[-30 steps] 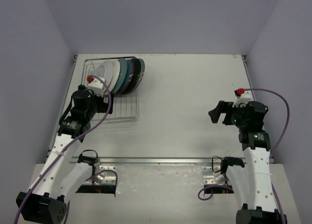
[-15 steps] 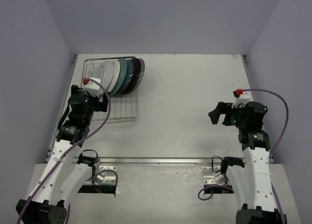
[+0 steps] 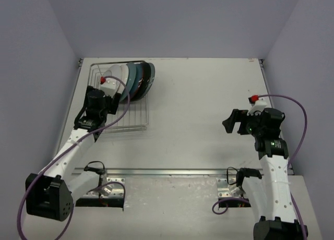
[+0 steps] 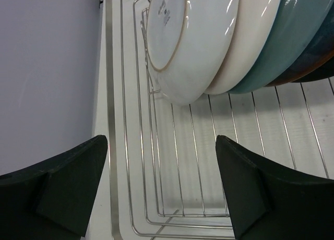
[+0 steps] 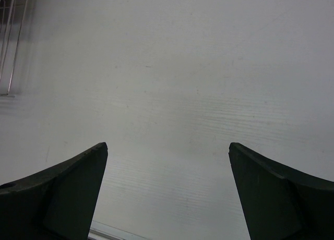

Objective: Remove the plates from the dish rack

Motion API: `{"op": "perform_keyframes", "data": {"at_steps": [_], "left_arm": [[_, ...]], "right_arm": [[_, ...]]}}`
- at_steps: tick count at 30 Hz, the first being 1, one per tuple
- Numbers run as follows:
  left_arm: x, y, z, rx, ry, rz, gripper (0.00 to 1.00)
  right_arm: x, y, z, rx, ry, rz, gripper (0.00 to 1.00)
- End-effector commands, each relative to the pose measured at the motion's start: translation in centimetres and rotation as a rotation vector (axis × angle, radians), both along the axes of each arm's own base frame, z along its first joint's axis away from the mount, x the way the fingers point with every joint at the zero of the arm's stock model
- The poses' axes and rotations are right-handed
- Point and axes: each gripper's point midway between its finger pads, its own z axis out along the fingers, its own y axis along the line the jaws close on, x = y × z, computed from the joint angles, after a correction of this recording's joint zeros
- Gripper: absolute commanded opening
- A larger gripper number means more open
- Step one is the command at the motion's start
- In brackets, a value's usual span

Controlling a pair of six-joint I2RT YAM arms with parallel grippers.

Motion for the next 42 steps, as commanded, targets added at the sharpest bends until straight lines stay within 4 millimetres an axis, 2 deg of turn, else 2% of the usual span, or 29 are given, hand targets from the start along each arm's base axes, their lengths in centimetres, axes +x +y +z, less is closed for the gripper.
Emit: {"op": "perform_keyframes", "data": {"at_steps": [1,5,15,18,22,28,42], "left_arm": [[2.7,0.9,0.9,0.038,-0.074,0.039,0.82],[4.0,1.3,-0.3,0.078,-0.053,0.05,0.82],[6.4,2.6,-1.3,0.147,-0.046,0.127,0.82],[7.1,2.6,-2.1,0.15,-0.031,0.129,0.82],[7.8,2.5,-2.3,0.146,-0.046,0.134,0.82],[8.8,2.6,-1.9,0.13,-0.085,0.156,0.79],[10.4,2.7,0.6,0.085,-0.204,0.203,0.71]], "right_arm": [[1.1,-0.2,1.6,-0.026,-0.064,0.011,0.99],[1.1,-0.3,1.5,-0.027,-0.059,0.01,0.99],[1.3,-0.3,1.4,-0.019,-0.048,0.008,0.99],[1.3,-0.3,1.4,-0.02,-0.046,0.008,0.99],[1.3,-0.4,1.4,-0.024,-0.046,0.004,0.99],[1.3,-0.3,1.4,-0.022,-0.044,0.005,0.99],[1.1,-0.4,1.2,-0.024,-0.044,0.003,0.99]]}}
